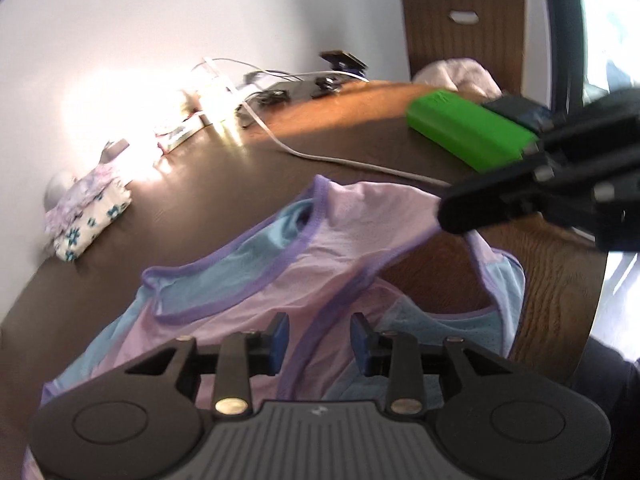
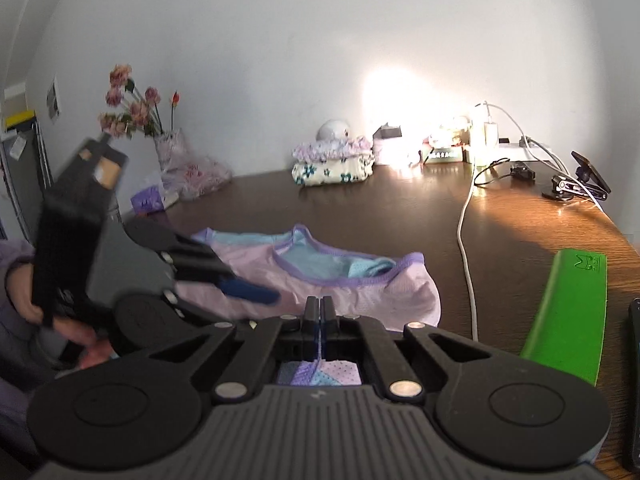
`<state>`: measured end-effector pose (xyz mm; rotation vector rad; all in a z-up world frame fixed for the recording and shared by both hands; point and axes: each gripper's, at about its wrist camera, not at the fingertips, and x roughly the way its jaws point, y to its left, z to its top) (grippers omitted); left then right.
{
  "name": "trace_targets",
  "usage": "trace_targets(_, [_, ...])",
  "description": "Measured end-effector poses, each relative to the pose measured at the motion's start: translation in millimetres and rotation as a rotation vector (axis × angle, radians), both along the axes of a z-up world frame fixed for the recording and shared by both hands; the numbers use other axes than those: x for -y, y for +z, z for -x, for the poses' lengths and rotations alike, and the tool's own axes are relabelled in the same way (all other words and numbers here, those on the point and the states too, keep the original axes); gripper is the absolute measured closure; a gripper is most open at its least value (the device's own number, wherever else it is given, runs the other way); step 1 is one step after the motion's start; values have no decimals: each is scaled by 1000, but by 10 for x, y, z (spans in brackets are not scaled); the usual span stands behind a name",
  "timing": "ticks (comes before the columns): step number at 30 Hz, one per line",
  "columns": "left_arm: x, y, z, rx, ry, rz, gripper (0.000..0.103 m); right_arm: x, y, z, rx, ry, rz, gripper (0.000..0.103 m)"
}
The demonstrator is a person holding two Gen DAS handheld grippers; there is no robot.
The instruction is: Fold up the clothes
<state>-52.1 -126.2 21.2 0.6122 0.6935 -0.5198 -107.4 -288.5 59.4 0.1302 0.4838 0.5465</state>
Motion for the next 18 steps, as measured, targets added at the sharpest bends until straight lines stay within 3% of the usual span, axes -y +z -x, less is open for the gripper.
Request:
trace_targets(3, [128, 13, 31, 22, -47, -13, 71, 54, 24, -2, 7, -24, -34, 102])
trace_targets(6, [151, 25, 20, 38, -24, -11, 73, 67, 40, 7, 17, -23, -38, 102])
trace_targets(7, [147, 28, 14, 41, -11, -10, 77, 65, 42, 16, 18, -23, -37, 102])
trace_targets(9, [138, 35, 2, 47, 15, -8, 101, 68, 43, 33, 20, -23, -37, 102])
trace_targets(13, [-26, 146, 21, 25, 124, 132, 102, 49, 32, -10, 6, -32, -7, 102])
trace_targets(18, [-177, 65, 69, -30, 261, 278, 103, -44, 170, -176, 37, -63, 27, 97])
